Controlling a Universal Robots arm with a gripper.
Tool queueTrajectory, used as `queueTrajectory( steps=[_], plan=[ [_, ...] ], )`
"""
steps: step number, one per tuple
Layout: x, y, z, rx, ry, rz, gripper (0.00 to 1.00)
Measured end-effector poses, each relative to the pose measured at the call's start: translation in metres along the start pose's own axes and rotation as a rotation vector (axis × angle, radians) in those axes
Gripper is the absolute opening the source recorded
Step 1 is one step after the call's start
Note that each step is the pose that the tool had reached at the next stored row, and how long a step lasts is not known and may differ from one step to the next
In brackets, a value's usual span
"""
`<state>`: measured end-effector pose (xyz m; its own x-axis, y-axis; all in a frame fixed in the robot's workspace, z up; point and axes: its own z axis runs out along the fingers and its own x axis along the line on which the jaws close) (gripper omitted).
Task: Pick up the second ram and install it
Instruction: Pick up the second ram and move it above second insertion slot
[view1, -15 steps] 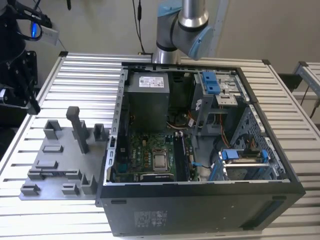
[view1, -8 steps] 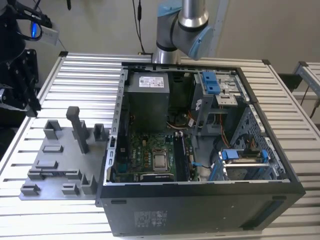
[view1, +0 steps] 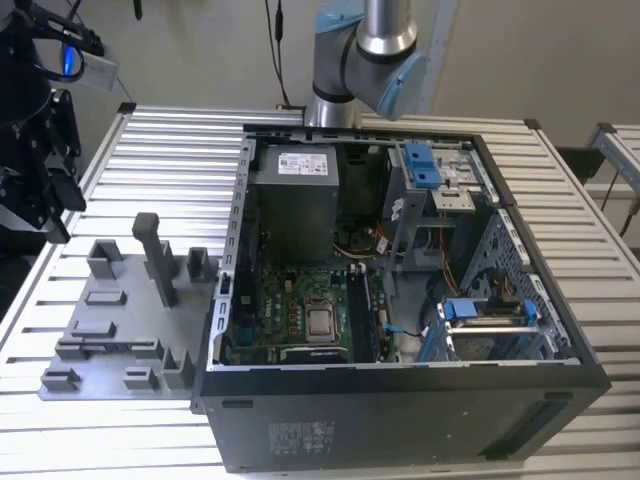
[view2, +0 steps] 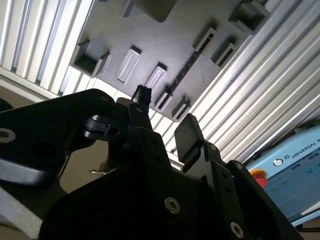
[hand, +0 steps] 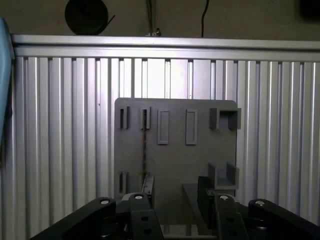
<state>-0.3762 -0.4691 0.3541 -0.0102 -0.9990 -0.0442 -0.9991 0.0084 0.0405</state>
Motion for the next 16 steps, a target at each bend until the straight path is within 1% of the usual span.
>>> queueTrajectory(
  steps=[3, 8, 11, 16],
  plan=[
    [0.0001, -0.0001, 0.0008, 0.0000, 0.0006, 0.000, 0.48],
    [0.0002, -0.0002, 0.0050, 0.0000, 0.0015, 0.000, 0.48],
    [0.0002, -0.0004, 0.0086, 0.0001, 0.0022, 0.000, 0.48],
    [0.0003, -0.0007, 0.0165, 0.0000, 0.0039, 0.000, 0.48]
  ],
)
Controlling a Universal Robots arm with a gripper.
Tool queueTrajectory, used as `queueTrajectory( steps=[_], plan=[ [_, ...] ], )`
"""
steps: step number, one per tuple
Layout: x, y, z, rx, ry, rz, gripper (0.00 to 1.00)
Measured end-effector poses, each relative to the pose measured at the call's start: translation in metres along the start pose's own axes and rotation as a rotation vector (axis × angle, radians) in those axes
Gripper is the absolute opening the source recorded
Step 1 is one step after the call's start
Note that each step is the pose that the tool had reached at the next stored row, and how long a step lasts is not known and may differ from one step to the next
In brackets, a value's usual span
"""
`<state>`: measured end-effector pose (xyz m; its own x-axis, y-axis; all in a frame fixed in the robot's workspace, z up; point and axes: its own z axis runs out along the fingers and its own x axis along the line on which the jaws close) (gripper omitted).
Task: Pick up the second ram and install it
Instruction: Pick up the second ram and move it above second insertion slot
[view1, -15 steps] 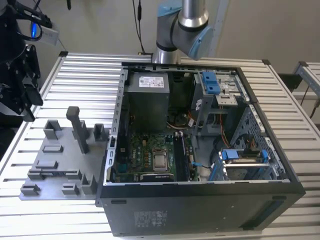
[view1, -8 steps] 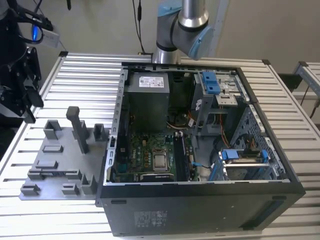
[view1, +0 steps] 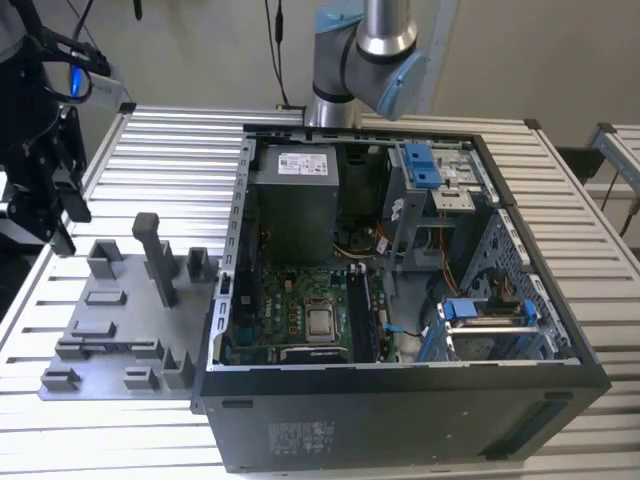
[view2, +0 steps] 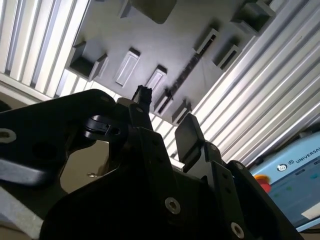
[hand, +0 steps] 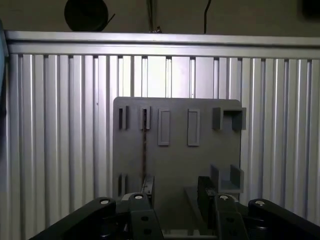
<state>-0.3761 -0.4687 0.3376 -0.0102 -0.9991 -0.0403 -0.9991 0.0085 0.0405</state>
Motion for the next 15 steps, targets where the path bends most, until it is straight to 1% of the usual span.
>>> queueTrajectory(
  steps=[9, 15],
  plan=[
    [0.0005, -0.0006, 0.0145, 0.0001, 0.0005, 0.000, 0.48],
    [0.0008, -0.0009, 0.0229, 0.0005, 0.0005, 0.000, 0.48]
  ],
)
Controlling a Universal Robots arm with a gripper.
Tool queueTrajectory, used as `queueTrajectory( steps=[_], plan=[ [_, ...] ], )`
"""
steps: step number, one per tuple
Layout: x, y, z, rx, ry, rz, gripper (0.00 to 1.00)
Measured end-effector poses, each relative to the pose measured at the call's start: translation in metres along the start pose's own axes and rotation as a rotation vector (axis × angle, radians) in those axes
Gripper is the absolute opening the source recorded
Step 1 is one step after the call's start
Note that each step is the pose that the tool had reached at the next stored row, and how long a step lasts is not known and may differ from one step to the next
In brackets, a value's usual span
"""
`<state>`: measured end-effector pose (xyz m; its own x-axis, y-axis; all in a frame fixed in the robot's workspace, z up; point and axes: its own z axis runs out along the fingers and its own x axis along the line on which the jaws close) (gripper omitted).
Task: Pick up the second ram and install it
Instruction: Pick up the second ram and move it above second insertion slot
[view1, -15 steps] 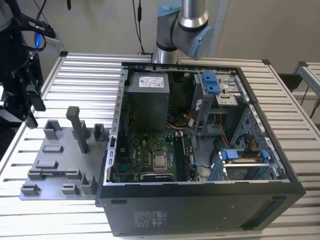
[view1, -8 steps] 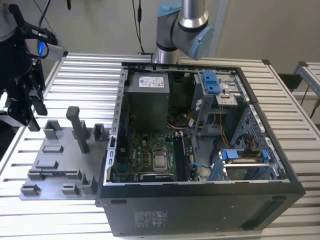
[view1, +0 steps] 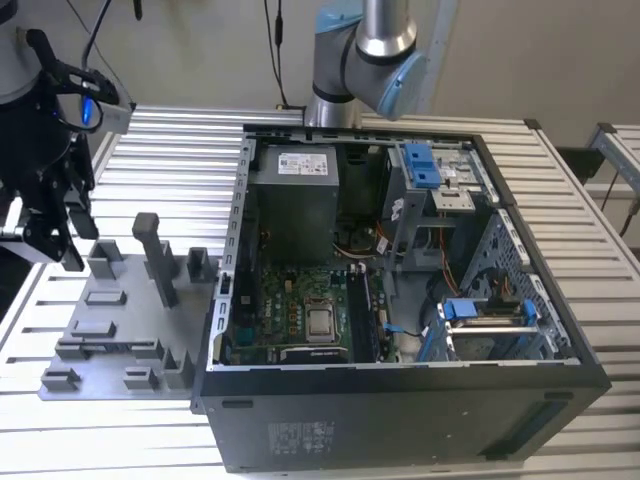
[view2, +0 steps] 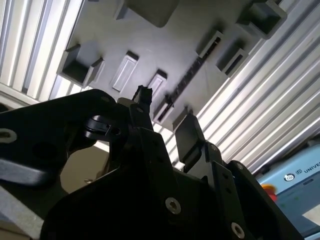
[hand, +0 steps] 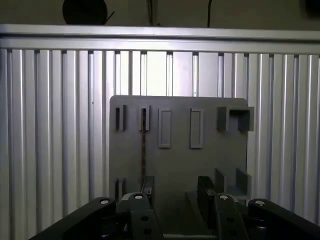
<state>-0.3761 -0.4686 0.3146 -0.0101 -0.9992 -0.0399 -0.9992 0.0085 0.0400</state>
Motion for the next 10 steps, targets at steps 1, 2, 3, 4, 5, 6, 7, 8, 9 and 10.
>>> queueTrajectory(
  steps=[1, 2, 3, 4, 5, 6, 7, 8, 9, 10],
  plan=[
    [0.0001, -0.0001, 0.0012, 0.0005, 0.0000, 0.000, 0.48],
    [0.0001, -0.0001, 0.0026, 0.0010, 0.0000, 0.000, 0.48],
    [0.0002, -0.0001, 0.0039, 0.0012, 0.0000, 0.000, 0.48],
    [0.0003, -0.0001, 0.0050, 0.0012, 0.0000, 0.000, 0.48],
    [0.0005, -0.0001, 0.0061, 0.0013, 0.0000, 0.000, 0.48],
    [0.0007, -0.0002, 0.0070, 0.0012, 0.0000, 0.000, 0.48],
    [0.0009, -0.0003, 0.0078, 0.0013, 0.0000, 0.000, 0.48],
    [0.0009, -0.0003, 0.0087, 0.0012, 0.0000, 0.000, 0.48],
    [0.0010, -0.0003, 0.0095, 0.0012, 0.0000, 0.000, 0.48],
    [0.0011, -0.0004, 0.0106, 0.0012, 0.0001, 0.000, 0.48]
  ],
)
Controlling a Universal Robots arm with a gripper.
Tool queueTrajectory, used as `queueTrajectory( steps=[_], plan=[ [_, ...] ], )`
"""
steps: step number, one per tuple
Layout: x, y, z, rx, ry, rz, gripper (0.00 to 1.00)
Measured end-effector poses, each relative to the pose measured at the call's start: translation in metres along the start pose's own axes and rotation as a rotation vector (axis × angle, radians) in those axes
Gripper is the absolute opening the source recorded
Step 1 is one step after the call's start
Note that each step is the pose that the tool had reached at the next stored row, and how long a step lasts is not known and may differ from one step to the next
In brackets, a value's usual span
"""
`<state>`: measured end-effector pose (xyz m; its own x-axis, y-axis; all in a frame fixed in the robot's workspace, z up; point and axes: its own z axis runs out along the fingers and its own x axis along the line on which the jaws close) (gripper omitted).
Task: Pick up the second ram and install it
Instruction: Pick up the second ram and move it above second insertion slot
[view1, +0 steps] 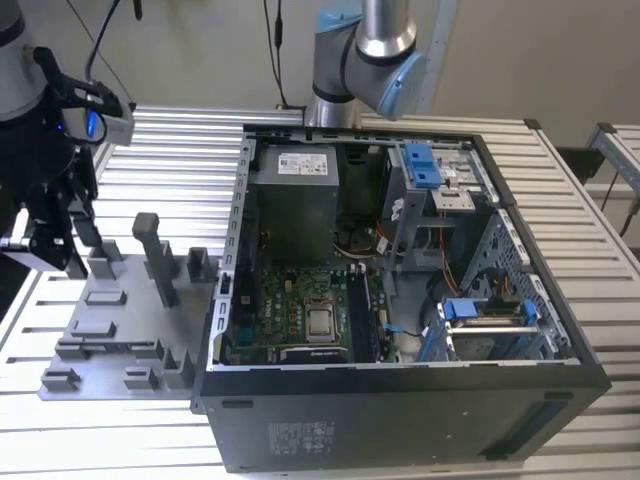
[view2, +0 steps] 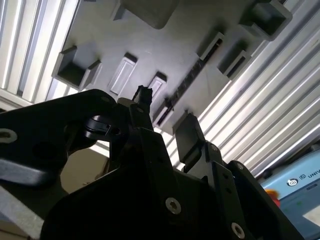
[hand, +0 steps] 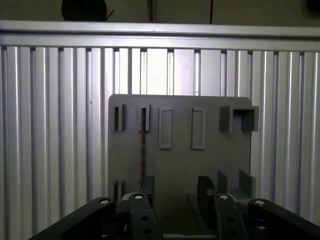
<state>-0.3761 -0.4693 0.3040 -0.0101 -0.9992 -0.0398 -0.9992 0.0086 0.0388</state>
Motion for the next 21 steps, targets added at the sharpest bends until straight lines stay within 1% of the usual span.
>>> queueTrajectory(
  steps=[21],
  plan=[
    [0.0012, -0.0008, 0.0212, 0.0004, -0.0001, 0.000, 0.48]
  ],
)
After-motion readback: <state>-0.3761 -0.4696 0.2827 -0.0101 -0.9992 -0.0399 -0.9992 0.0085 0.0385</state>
